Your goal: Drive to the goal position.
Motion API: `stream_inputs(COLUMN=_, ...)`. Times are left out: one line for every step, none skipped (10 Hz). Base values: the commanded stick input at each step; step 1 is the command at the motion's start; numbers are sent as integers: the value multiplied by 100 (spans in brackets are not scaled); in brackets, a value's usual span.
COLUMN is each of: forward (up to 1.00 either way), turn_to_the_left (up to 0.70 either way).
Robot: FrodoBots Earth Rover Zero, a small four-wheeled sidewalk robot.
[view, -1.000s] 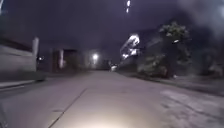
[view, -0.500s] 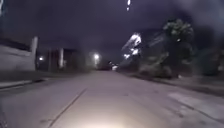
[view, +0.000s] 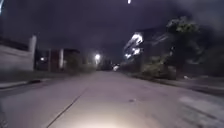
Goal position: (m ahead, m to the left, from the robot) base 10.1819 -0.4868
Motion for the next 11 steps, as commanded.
stream_inputs(forward=70, turn_to_the_left=0)
stream_inputs(forward=70, turn_to_the_left=0)
stream_inputs(forward=70, turn_to_the_left=0)
stream_inputs(forward=70, turn_to_the_left=0)
stream_inputs(forward=70, turn_to_the_left=-35)
stream_inputs(forward=70, turn_to_the_left=-35)
stream_inputs(forward=70, turn_to_the_left=-35)
stream_inputs(forward=70, turn_to_the_left=-35)
stream_inputs(forward=70, turn_to_the_left=-35)
stream_inputs(forward=70, turn_to_the_left=-35)
stream_inputs(forward=70, turn_to_the_left=-35)
